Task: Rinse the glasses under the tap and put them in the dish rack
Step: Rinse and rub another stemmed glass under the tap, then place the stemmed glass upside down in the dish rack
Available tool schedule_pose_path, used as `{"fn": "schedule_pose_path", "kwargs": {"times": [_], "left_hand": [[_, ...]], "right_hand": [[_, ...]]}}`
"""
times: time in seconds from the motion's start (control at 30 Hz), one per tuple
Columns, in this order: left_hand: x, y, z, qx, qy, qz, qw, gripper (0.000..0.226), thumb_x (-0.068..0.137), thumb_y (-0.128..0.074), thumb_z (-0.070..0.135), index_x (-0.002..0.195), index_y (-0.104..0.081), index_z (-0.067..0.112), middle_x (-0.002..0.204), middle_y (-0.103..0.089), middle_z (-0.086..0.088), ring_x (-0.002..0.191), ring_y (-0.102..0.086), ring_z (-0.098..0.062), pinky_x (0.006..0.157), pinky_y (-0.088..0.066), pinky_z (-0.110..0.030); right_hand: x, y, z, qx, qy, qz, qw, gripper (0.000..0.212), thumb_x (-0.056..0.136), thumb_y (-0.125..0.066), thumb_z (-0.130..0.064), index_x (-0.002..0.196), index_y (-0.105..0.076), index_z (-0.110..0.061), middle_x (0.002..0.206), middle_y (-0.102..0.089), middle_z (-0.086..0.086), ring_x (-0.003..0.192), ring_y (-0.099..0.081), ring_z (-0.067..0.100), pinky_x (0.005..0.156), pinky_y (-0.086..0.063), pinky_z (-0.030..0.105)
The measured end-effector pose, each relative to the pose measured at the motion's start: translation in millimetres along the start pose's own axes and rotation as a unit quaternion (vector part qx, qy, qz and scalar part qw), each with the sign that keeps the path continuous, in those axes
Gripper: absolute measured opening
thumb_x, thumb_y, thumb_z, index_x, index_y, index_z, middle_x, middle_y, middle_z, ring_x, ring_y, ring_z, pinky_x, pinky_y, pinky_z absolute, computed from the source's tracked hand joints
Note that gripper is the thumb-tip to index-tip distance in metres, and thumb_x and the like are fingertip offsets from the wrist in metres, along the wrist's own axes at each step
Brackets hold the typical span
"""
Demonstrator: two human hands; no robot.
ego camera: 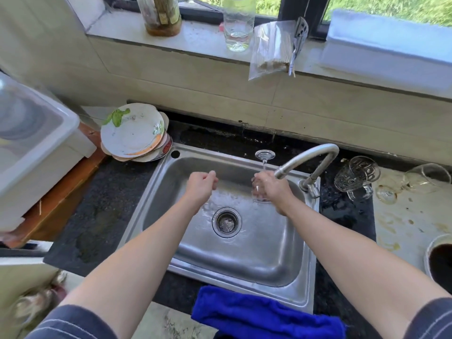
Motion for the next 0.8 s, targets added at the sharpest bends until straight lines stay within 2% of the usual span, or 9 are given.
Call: {"fn": "schedule_pose_path", "kwargs": {"times": [0.1,0.2,0.27,0.37,0.47,0.6,0.63,0.7,0.8], "left_hand": [[-2,-1,-13,0.011,0.009,-0.013,1.000,0.032,0.097,-0.047,0.025,0.075,-0.065,0.012,0.067,-0.064,-0.007,0.070,-0.057,-0.025,0.079,-0.052,-0.042],[-6,-7,-18,0.035,0.010,-0.028,0.999,0.029,0.095,-0.048,0.022,0.072,-0.063,0.014,0.064,-0.063,-0.008,0.065,-0.057,-0.025,0.078,-0.053,-0.042],[-10,-14,-19,0.075,0.000,-0.043,0.996,0.028,0.091,-0.050,0.020,0.067,-0.062,0.012,0.064,-0.064,-0.011,0.064,-0.058,-0.026,0.073,-0.053,-0.041],[-19,-29,-14,0.170,-0.047,-0.068,0.982,0.030,0.087,-0.052,0.018,0.060,-0.057,0.006,0.066,-0.063,-0.021,0.068,-0.060,-0.034,0.062,-0.047,-0.040],[-36,-49,-2,0.254,-0.090,-0.092,0.959,0.033,0.088,-0.051,0.019,0.055,-0.049,0.013,0.058,-0.053,-0.011,0.067,-0.053,-0.035,0.058,-0.040,-0.035],[-62,-79,23,0.313,-0.135,-0.126,0.931,0.019,0.088,-0.051,0.022,0.077,-0.063,0.012,0.080,-0.068,-0.011,0.084,-0.062,-0.033,0.071,-0.050,-0.036],[-70,-88,32,0.326,-0.156,-0.130,0.923,0.018,0.088,-0.051,0.021,0.077,-0.061,0.012,0.082,-0.069,-0.012,0.085,-0.061,-0.032,0.070,-0.049,-0.035],[-89,-107,49,0.344,-0.196,-0.140,0.908,0.018,0.089,-0.048,0.018,0.077,-0.060,0.011,0.083,-0.068,-0.011,0.085,-0.059,-0.031,0.067,-0.045,-0.033],[-124,-139,71,0.360,-0.241,-0.162,0.887,0.022,0.089,-0.045,0.015,0.076,-0.060,0.008,0.073,-0.062,-0.008,0.077,-0.059,-0.029,0.063,-0.046,-0.033]], "right_hand": [[-2,1,-1,0.052,0.004,0.033,0.998,0.014,0.089,-0.057,-0.005,0.077,-0.058,-0.011,0.070,-0.058,0.007,0.060,-0.051,0.015,0.059,-0.041,0.025],[-7,7,7,0.001,0.052,0.055,0.997,0.017,0.093,-0.059,-0.015,0.078,-0.063,-0.008,0.068,-0.064,0.006,0.061,-0.057,0.015,0.061,-0.044,0.029],[-14,13,17,-0.050,0.072,0.052,0.995,0.019,0.094,-0.061,-0.019,0.085,-0.069,-0.005,0.078,-0.068,0.007,0.070,-0.058,0.013,0.065,-0.045,0.026],[-28,25,33,-0.097,0.077,0.063,0.990,0.009,0.091,-0.067,-0.015,0.091,-0.073,-0.008,0.092,-0.070,0.003,0.082,-0.061,0.012,0.069,-0.049,0.016],[-37,45,49,-0.085,0.062,0.097,0.990,0.010,0.086,-0.073,-0.016,0.087,-0.072,-0.006,0.089,-0.073,0.012,0.082,-0.064,0.019,0.076,-0.051,0.028],[-58,84,54,-0.063,0.056,0.175,0.981,0.030,0.076,-0.081,-0.028,0.088,-0.073,-0.001,0.086,-0.074,0.016,0.087,-0.070,0.030,0.082,-0.055,0.044],[-66,96,53,-0.052,0.059,0.198,0.977,0.030,0.075,-0.082,-0.029,0.086,-0.074,-0.003,0.085,-0.074,0.014,0.087,-0.070,0.030,0.081,-0.055,0.046],[-82,123,54,-0.014,0.064,0.240,0.969,0.023,0.075,-0.083,-0.025,0.086,-0.075,-0.006,0.085,-0.074,0.008,0.085,-0.070,0.025,0.078,-0.054,0.040],[-116,172,63,0.023,0.064,0.310,0.948,0.026,0.075,-0.082,-0.027,0.092,-0.076,-0.008,0.089,-0.074,0.006,0.088,-0.068,0.024,0.078,-0.052,0.036]]}}
Point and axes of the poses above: each hand's wrist, its own x-axis towards the middle knuckle, its own y-axis out of the back of the hand, z = x × y, the point moved 4 cm from there along x, towards the middle knuckle
